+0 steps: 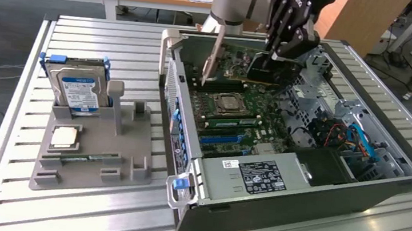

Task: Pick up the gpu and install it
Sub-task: 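Pick up the gpu and move the gpu toward the slot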

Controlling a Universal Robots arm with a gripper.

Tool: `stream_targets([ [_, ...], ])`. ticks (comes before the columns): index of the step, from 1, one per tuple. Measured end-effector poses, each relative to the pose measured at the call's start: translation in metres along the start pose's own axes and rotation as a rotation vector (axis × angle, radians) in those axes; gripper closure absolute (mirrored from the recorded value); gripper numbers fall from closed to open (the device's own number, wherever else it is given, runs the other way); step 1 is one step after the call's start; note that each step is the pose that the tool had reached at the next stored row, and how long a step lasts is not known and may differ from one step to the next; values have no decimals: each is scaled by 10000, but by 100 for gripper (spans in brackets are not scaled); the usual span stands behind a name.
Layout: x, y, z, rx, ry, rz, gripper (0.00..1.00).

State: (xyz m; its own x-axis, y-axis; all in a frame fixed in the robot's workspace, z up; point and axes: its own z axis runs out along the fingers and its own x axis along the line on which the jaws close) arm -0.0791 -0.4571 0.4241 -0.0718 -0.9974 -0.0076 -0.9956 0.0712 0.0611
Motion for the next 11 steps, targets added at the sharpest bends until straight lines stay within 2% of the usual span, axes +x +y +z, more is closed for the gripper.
stream_targets([
  [7,0,0,2,2,7,-102,73],
  [9,-1,0,4,26,1,-103,73],
  [11,-1,1,3,84,-2,-109,73],
])
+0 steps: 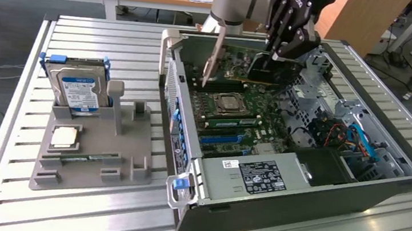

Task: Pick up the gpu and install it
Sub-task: 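Pick up the gpu and move the gpu toward the slot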

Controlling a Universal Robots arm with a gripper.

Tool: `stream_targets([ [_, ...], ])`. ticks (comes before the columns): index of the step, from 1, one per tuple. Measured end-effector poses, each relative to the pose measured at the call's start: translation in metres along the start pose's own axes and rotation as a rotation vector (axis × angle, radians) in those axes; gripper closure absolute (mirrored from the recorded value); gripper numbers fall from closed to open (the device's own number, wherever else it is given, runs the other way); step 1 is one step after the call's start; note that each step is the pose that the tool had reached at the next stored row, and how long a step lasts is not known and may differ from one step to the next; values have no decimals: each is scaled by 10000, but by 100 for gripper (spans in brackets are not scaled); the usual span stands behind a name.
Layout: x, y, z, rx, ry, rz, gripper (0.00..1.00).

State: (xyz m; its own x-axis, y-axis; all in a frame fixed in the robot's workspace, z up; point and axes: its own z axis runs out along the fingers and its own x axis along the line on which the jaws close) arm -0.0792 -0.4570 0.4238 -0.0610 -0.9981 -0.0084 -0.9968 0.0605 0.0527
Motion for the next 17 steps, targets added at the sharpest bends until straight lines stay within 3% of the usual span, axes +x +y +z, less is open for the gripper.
stream_targets([
  [10,1,1,5,365,-25,-38,73],
  [15,1,2,10,368,-28,-38,73],
  [17,1,2,38,365,-79,-37,73],
])
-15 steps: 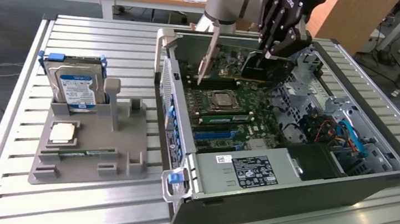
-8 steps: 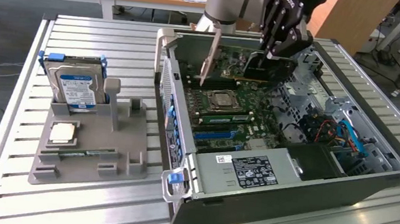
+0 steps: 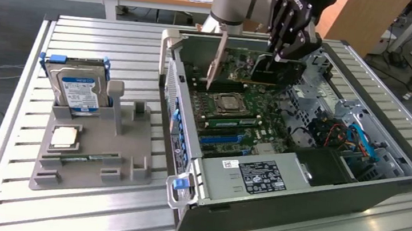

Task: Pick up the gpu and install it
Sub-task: 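Pick up the gpu and move the gpu toward the slot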

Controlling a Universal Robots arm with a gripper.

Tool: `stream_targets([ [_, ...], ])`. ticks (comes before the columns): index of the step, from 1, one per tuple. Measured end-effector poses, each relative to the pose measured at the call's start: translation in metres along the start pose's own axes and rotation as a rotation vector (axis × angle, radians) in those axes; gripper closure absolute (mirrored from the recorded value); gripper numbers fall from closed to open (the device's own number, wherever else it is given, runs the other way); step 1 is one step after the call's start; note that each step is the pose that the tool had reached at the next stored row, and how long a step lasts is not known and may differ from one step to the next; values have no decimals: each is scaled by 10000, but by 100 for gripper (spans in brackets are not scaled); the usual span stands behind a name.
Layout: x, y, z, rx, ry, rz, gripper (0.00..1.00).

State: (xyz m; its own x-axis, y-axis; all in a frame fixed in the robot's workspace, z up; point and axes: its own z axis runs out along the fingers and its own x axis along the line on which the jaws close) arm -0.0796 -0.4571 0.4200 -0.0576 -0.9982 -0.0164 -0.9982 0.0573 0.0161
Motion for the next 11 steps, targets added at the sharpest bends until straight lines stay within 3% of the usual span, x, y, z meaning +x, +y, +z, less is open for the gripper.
stream_targets([
  [4,1,-2,70,-2,-36,-2,73],
  [11,3,-4,197,-3,-44,-2,73],
])
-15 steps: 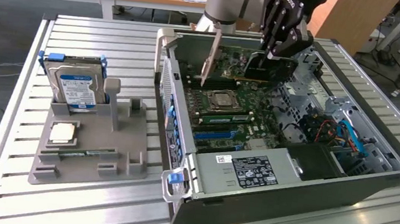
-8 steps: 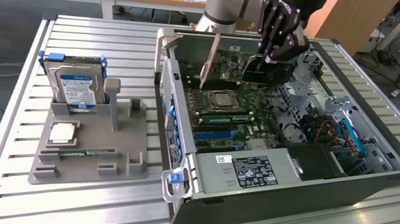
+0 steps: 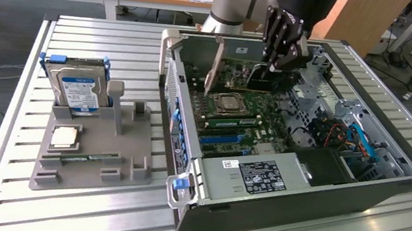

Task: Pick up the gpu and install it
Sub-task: 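Pick up the gpu and move the gpu toward the slot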

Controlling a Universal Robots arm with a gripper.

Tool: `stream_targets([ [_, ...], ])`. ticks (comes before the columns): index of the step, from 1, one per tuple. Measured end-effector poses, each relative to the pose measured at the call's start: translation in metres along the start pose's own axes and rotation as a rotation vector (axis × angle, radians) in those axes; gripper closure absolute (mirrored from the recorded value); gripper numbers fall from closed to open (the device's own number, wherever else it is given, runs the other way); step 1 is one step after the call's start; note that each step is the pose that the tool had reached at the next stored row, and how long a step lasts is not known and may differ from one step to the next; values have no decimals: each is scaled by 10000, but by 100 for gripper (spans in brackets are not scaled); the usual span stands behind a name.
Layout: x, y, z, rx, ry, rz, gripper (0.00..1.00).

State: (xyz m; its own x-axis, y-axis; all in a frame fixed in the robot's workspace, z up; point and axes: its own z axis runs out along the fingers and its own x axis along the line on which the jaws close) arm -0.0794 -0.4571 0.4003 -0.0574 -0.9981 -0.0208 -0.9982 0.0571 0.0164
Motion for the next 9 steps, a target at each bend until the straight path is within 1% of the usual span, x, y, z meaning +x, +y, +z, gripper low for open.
stream_targets([
  [5,2,-2,90,-1,1,0,73],
  [6,3,-2,126,0,1,0,73],
  [9,4,-3,181,0,1,0,73],
])
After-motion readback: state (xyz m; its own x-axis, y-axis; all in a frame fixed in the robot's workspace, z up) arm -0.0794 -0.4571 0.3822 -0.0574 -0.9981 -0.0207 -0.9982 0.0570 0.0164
